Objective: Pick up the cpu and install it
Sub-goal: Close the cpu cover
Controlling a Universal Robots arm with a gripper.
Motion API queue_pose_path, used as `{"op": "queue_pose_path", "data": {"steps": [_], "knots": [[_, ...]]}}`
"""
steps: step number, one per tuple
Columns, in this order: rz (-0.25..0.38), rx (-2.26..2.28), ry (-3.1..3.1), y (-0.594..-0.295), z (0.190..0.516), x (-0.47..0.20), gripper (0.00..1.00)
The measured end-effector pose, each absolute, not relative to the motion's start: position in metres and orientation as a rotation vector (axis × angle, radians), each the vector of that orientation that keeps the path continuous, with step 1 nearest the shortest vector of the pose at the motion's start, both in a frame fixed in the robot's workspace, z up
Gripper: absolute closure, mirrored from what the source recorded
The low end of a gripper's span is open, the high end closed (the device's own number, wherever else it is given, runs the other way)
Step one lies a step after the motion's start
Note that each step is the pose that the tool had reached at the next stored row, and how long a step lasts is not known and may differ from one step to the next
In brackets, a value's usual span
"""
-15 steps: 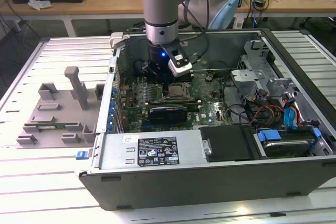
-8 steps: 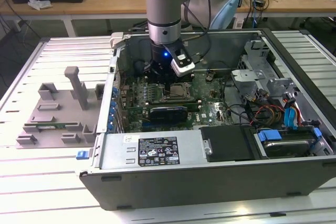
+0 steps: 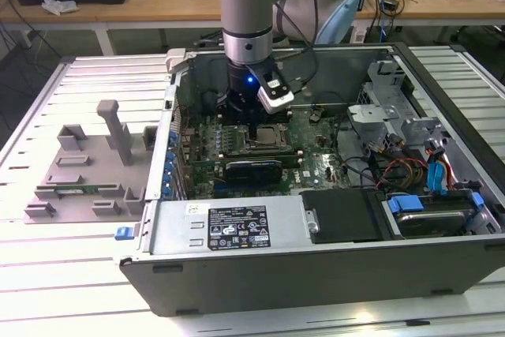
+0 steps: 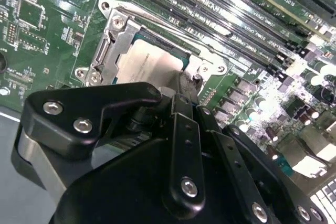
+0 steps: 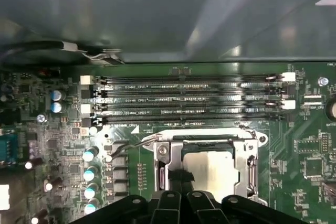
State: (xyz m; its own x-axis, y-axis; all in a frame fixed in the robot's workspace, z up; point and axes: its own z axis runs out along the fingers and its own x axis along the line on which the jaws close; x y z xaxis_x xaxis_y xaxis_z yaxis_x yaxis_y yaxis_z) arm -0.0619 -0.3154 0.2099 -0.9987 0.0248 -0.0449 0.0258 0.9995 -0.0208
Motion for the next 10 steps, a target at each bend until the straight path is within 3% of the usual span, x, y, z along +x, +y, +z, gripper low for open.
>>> {"op": "queue_pose_path", "data": {"steps": [10], "knots": [[-0.033,0.039,3.094,-0.315,0.242,-0.062,0.89]]}}
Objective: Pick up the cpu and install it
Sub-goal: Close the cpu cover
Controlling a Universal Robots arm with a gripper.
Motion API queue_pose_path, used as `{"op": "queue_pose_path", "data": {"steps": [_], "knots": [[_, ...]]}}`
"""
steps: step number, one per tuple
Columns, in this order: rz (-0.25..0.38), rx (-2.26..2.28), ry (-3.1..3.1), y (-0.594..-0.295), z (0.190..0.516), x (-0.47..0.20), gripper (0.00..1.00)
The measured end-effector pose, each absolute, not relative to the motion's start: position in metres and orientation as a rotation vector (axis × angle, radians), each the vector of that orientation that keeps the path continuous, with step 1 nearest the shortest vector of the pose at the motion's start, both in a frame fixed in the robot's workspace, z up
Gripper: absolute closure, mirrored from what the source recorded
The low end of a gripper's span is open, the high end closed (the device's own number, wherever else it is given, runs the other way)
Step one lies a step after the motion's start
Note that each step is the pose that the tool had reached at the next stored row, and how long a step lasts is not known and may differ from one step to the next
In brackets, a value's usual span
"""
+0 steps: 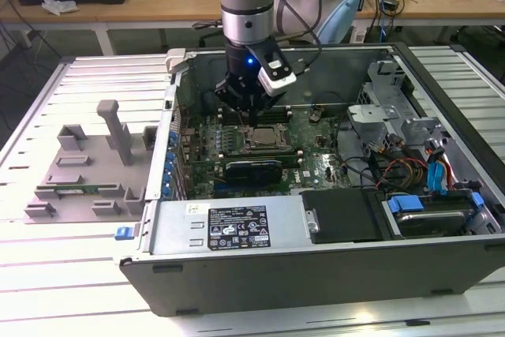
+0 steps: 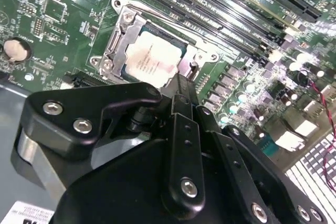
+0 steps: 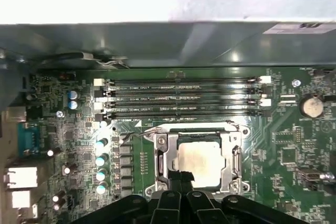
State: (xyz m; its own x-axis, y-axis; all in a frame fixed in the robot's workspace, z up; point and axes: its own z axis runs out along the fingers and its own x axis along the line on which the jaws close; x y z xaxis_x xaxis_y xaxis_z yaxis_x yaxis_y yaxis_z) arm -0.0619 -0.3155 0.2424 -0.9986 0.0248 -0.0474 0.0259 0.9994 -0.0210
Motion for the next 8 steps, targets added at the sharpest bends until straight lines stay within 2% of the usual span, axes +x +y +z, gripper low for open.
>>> {"op": "queue_pose_path", "data": {"steps": [8], "knots": [[-0.036,0.039,3.094,-0.315,0.243,-0.044,0.89]]}}
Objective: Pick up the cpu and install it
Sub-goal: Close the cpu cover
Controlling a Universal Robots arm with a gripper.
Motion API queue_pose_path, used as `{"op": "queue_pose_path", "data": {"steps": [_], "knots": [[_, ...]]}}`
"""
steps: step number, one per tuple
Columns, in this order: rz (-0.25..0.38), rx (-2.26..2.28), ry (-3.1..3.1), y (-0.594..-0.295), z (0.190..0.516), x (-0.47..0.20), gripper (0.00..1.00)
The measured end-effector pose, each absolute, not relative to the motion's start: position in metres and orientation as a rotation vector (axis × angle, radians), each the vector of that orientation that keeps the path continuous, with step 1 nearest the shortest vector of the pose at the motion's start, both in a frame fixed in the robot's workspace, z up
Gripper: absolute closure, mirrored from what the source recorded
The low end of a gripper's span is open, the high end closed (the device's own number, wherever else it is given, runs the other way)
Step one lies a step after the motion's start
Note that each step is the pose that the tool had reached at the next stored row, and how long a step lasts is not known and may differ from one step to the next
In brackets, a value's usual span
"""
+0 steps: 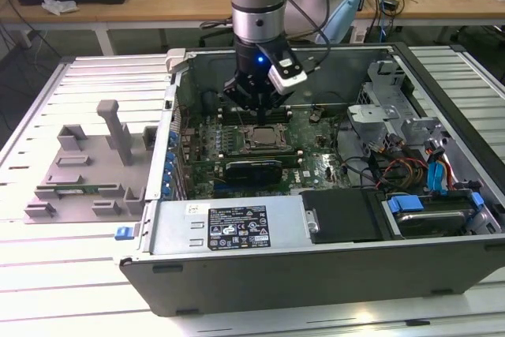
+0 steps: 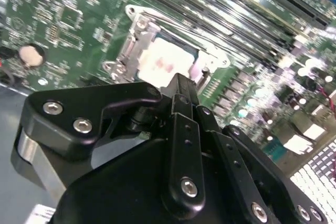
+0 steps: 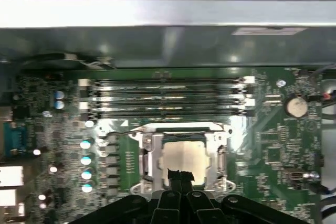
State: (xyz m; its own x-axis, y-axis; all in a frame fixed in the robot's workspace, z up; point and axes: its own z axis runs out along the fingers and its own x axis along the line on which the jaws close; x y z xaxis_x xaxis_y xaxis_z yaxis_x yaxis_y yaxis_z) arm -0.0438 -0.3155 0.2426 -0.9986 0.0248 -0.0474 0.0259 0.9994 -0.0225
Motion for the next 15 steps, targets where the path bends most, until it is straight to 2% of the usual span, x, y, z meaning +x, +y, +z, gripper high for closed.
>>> {"op": "queue_pose_path", "data": {"steps": [15], "knots": [[-0.039,0.039,3.094,-0.3155,0.2495,-0.0350,0.89]]}}
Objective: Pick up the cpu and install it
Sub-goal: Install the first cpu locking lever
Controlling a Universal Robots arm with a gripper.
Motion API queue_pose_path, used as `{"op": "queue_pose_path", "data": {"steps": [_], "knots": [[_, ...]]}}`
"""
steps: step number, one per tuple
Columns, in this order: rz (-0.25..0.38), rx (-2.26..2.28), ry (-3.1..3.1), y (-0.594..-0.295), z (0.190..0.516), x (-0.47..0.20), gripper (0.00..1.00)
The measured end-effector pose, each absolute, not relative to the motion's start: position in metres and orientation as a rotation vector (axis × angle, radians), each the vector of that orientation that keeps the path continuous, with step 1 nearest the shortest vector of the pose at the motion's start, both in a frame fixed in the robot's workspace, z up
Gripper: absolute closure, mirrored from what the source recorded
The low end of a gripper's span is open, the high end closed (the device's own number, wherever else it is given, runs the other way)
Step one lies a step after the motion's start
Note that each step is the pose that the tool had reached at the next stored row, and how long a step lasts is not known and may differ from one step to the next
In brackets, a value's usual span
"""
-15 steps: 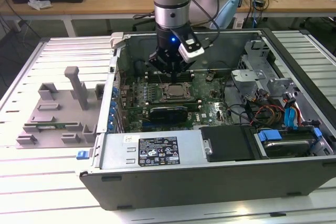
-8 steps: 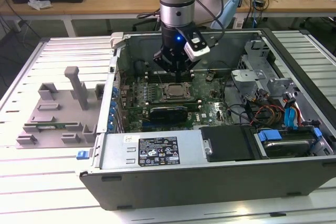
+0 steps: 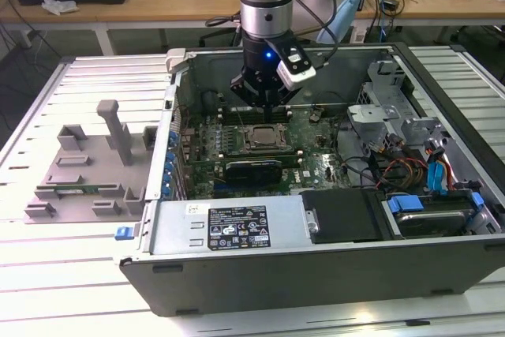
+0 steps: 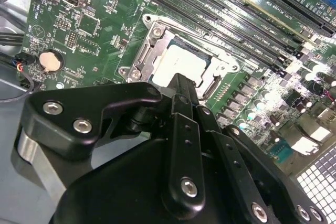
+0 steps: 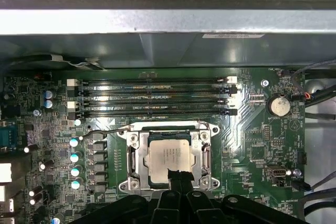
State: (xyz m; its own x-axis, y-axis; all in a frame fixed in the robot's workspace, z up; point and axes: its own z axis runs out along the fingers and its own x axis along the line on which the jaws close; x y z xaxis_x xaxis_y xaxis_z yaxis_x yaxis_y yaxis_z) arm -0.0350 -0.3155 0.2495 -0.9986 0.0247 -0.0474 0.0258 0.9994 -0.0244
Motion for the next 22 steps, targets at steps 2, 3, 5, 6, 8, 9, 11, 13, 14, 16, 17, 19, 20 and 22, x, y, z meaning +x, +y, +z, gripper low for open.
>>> {"op": "queue_pose_path", "data": {"steps": [2,3,5,6,8,9,11,13,14,16,17,19,20,22], "knots": [[-0.039,0.039,3.094,-0.315,0.250,-0.035,0.89],[-0.039,0.039,3.094,-0.315,0.250,-0.035,0.89],[-0.039,0.039,3.094,-0.315,0.250,-0.035,0.89],[-0.039,0.039,3.094,-0.315,0.250,-0.035,0.89],[-0.039,0.039,3.094,-0.315,0.250,-0.035,0.89],[-0.039,0.039,3.094,-0.315,0.250,-0.035,0.89],[-0.039,0.039,3.094,-0.315,0.251,-0.035,0.89],[-0.039,0.039,3.094,-0.315,0.254,-0.035,0.89],[-0.039,0.039,3.094,-0.315,0.254,-0.035,0.89],[-0.038,0.039,3.094,-0.315,0.254,-0.035,0.89],[-0.039,0.039,3.094,-0.315,0.254,-0.035,0.89],[-0.039,0.039,3.094,-0.315,0.254,-0.039,0.89],[-0.039,0.039,3.094,-0.315,0.254,-0.045,0.89],[-0.039,0.039,3.094,-0.315,0.254,-0.057,0.89]]}}
